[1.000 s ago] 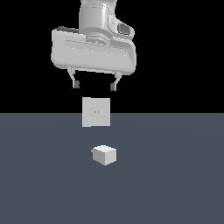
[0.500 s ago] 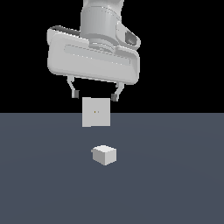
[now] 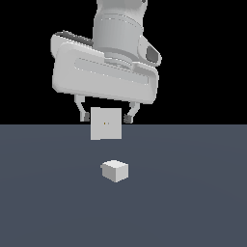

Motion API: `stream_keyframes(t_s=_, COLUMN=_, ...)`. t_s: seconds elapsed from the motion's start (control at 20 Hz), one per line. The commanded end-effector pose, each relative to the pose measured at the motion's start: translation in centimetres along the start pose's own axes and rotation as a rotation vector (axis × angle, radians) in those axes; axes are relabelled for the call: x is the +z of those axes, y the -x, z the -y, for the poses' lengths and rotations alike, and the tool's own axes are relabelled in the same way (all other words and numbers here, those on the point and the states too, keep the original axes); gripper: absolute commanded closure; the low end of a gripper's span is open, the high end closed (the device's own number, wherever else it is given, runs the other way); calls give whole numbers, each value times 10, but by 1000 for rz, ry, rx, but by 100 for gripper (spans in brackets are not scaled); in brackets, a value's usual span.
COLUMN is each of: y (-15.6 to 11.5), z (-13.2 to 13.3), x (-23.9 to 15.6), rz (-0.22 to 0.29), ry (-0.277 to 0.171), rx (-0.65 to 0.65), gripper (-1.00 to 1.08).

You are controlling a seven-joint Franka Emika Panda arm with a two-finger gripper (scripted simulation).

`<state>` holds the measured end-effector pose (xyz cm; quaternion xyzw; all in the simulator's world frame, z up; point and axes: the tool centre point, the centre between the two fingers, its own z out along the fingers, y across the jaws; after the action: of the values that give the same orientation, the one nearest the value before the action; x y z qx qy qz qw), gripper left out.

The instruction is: Plug the charger into the wall socket.

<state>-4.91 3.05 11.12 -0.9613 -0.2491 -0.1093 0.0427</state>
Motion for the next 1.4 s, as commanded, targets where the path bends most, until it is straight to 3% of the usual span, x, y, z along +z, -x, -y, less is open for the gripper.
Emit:
stream_keyframes(t_s=0.0, y=5, z=0, x=5, rz=-15, ry=-5, rx=-35, gripper=-92)
stream_keyframes(t_s=0.75, y=28, z=-4, x=34, rz=-87, ry=-37, rx=-212, gripper=-92)
stream_keyframes(t_s=1.35, y=33, z=-5, x=42, rz=-101, ry=-45, rx=-250, gripper=-92)
